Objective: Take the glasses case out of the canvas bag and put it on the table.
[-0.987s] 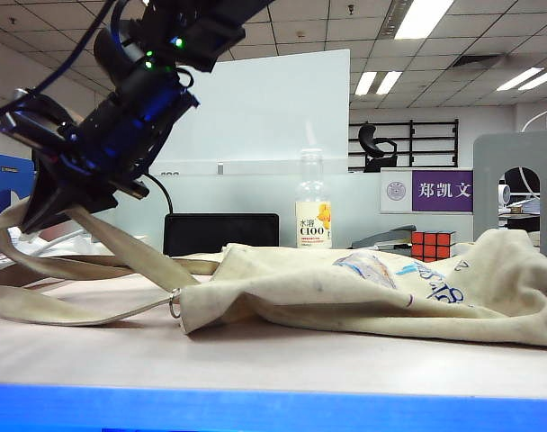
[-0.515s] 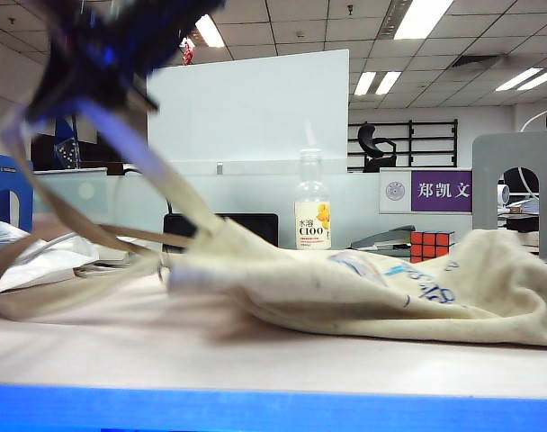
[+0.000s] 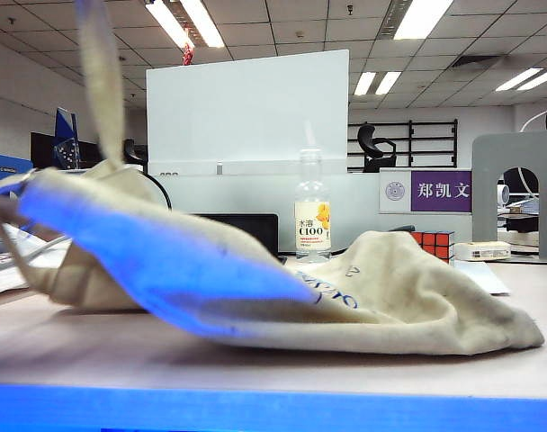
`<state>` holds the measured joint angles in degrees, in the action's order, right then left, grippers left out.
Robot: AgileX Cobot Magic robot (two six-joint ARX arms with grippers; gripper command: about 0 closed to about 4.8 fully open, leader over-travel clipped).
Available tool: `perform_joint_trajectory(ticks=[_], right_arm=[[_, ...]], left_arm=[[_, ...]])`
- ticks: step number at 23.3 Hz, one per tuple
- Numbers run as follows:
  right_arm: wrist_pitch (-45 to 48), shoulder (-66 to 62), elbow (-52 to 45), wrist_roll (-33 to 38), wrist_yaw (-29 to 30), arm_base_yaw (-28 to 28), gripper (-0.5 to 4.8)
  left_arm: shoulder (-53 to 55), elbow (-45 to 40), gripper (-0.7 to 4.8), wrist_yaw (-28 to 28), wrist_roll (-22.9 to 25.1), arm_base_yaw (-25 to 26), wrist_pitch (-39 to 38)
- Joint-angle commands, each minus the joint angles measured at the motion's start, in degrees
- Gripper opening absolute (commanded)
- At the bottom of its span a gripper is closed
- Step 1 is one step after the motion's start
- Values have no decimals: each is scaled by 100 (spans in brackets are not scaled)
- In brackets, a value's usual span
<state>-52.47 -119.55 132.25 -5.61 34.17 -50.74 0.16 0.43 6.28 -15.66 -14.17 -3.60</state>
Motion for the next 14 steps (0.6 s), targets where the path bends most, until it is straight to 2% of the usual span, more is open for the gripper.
perform_joint_trajectory(ticks=[1, 9, 14], right_arm=[[-114, -103, -57, -105, -221, -81, -5], [138, -470, -767, -232, -627, -2, -6], [863, -549, -1526, -149, -966, 446, -5]], left_arm=[[-4, 2, 80, 39, 48, 4, 92], [-4, 17, 80, 15, 46, 4, 107], [-4, 26, 80, -2, 46, 7, 118]])
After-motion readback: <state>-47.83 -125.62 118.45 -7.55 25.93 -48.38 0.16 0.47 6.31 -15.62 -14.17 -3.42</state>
